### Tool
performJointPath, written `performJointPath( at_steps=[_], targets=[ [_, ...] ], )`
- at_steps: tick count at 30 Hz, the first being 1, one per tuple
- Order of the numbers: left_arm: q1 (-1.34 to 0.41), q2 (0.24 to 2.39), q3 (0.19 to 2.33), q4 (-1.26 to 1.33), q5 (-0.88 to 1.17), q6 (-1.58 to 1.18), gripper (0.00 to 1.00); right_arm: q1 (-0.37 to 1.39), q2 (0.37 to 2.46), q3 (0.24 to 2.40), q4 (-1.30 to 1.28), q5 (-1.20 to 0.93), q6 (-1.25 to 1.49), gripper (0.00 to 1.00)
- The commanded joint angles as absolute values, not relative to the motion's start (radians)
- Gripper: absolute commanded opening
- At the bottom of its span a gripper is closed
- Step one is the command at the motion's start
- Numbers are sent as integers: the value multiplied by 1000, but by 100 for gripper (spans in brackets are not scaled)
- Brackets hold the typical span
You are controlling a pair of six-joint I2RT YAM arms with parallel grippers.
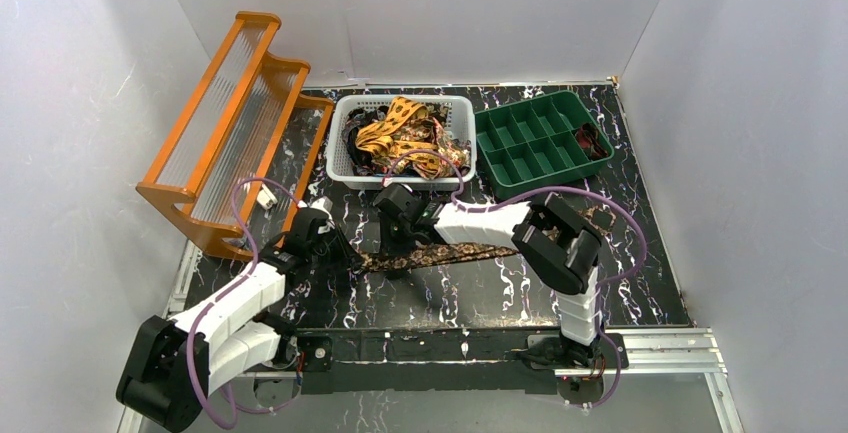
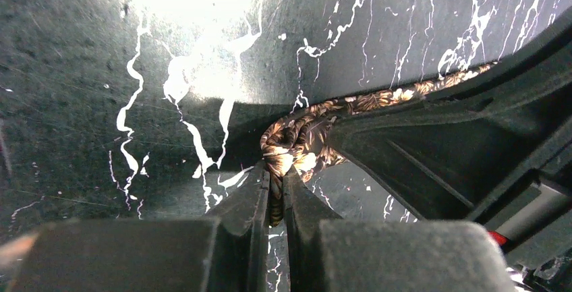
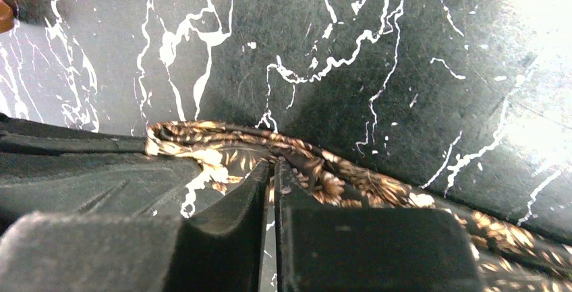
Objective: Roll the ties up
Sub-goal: Roll the tie into the bin.
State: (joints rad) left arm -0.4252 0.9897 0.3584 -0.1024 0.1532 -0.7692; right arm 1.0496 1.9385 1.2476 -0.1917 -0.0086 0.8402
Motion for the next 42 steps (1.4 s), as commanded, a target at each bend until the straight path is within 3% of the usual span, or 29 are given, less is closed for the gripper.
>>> performJointPath(
  at_steps=[1, 8, 24, 42],
  targets=[
    [-425, 967, 431, -190, 100, -714, 0, 1055, 1844, 1298, -261, 40, 789, 18],
    [-426, 985, 484, -234, 82, -669, 0, 1053, 1778, 1251, -229, 55, 813, 19],
    [-426, 1003, 505, -260, 74, -644, 0, 1048, 1968, 1320, -240, 7, 838, 18],
    [-443, 1031, 612, -305, 89, -619, 0, 1045, 2002, 1321, -218, -80, 848, 17]
  ],
)
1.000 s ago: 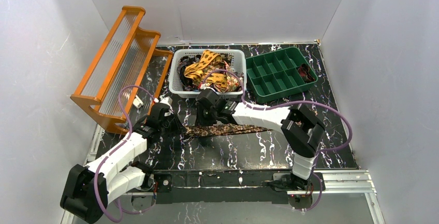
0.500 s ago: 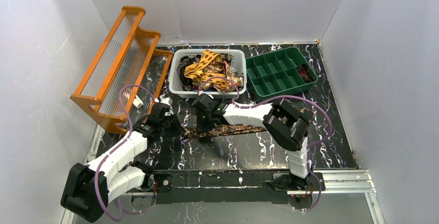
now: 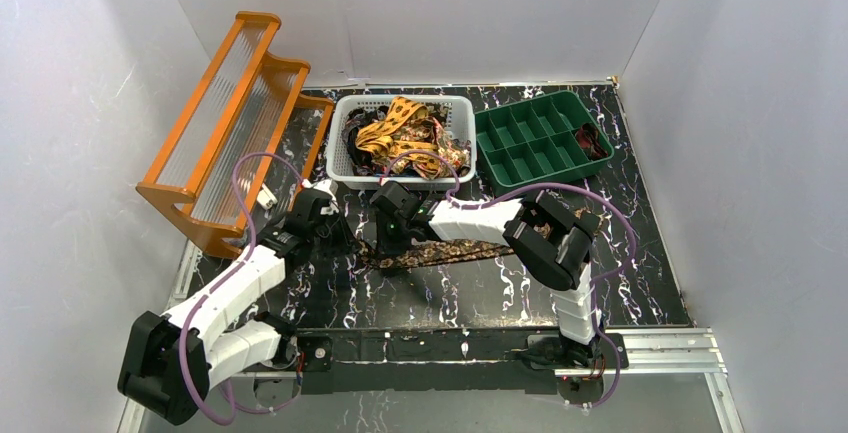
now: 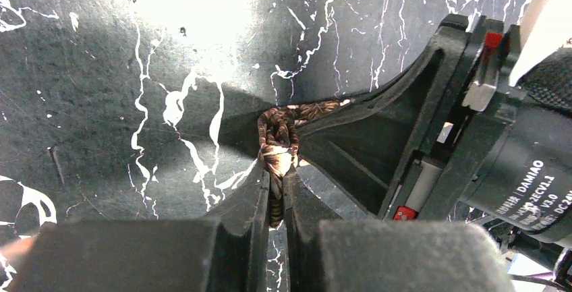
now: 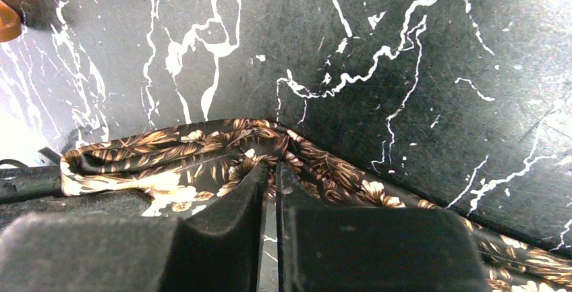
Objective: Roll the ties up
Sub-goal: Roll the tie into the bin.
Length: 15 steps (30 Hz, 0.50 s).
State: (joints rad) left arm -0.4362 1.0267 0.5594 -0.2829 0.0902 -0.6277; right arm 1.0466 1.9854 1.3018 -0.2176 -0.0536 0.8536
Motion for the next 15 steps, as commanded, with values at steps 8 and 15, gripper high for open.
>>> performJointPath(
  at_steps=[8, 15],
  targets=[
    [-461, 1059, 636, -321, 100, -616, 0, 1025, 2008, 1334, -198, -146, 846, 17],
    [-489, 1076, 660, -327, 109, -587, 0, 1026, 1978, 1309, -171, -158, 846, 17]
  ],
)
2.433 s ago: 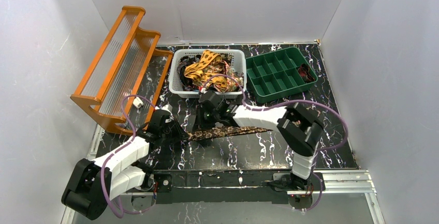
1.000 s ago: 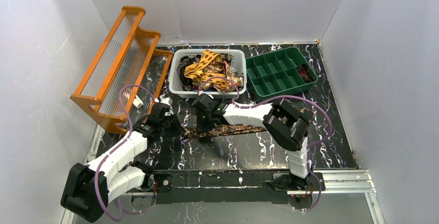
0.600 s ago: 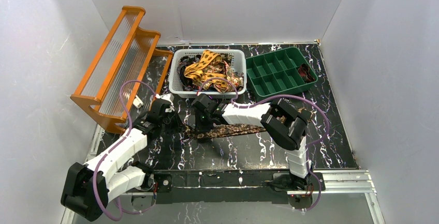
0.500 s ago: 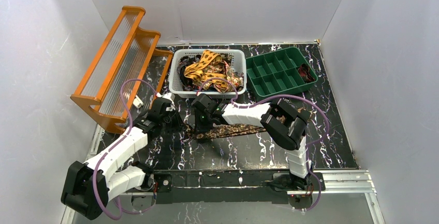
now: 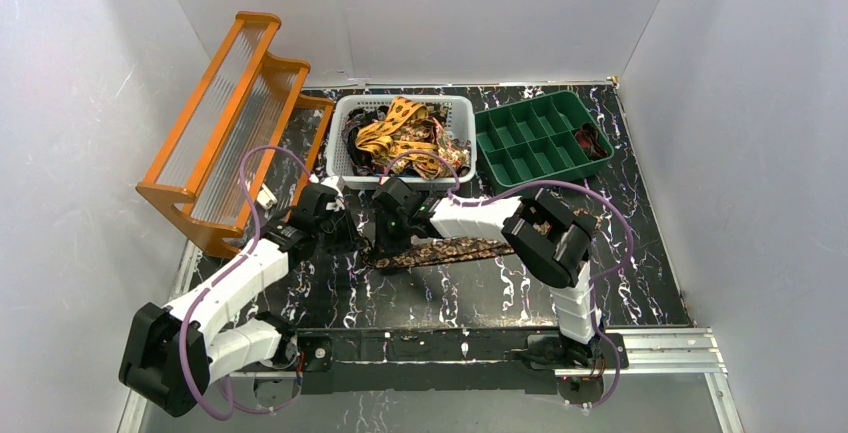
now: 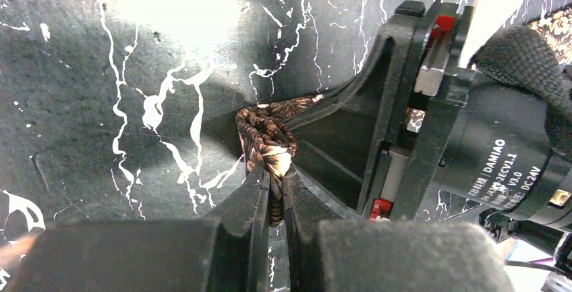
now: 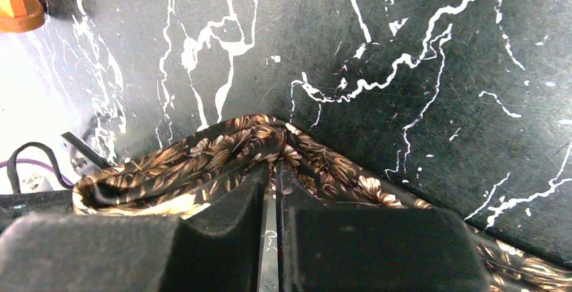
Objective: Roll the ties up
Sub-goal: Roll the tie into the bin.
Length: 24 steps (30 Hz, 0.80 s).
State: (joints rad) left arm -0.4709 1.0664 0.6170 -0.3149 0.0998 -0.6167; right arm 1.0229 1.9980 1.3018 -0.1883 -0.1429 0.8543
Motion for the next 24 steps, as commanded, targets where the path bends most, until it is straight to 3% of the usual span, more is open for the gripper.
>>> performJointPath(
  at_steps=[1, 8, 24],
  targets=[
    [-494, 1073, 661, -333, 95, -585, 0, 1026, 1950, 1295, -163, -135, 842, 17],
    [-525, 1079, 675, -377, 16, -560, 0, 1002, 1748, 1171, -160, -34, 803, 32],
    [-729, 1222, 805, -456, -257, -573, 0, 926, 1448, 912, -247, 140, 885, 41]
  ],
)
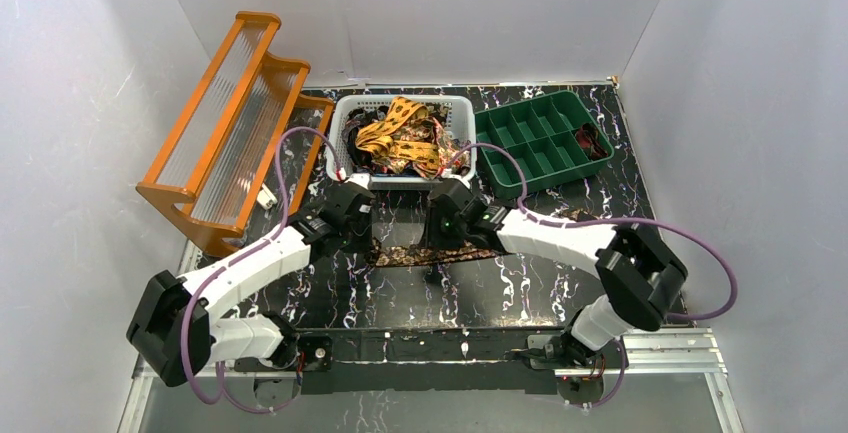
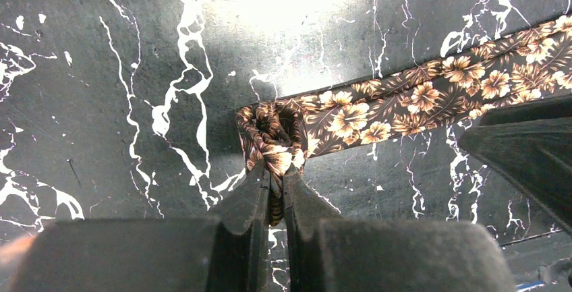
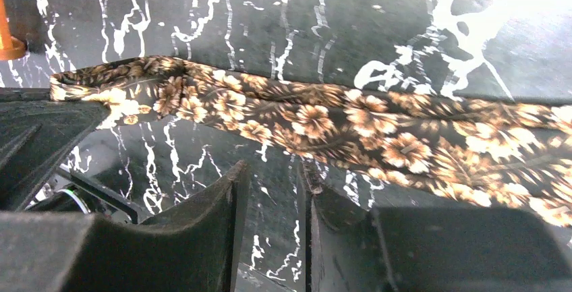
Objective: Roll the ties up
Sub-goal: Roll the tie into the bin.
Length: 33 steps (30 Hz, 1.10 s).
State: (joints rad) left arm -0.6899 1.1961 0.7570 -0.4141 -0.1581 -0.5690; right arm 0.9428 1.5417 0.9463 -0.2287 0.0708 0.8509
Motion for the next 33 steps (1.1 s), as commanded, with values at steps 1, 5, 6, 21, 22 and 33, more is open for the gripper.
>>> performJointPath(
  at_steps=[1, 5, 6, 21, 22, 33],
  targets=[
    [-740, 1235, 814, -461, -267, -575, 0, 920, 1429, 898, -247, 147, 890, 42],
    [-796, 1295, 854, -486, -336, -578, 0, 893, 1361, 849, -248, 159, 904, 44],
    [-810, 1312, 865, -491, -348, -578, 0, 887, 1347, 841, -249, 162, 907, 45],
    [-970, 1563, 1009, -495, -371, -607, 28, 848, 1240, 786, -296, 192, 922, 54],
    [-976, 1580, 1017, -493, -361, -606, 31, 847, 1238, 787, -300, 191, 920, 55],
    [-983, 1426, 1044, -457, -326, -657, 69, 811, 1211, 761, -200, 76, 818, 69]
  ],
)
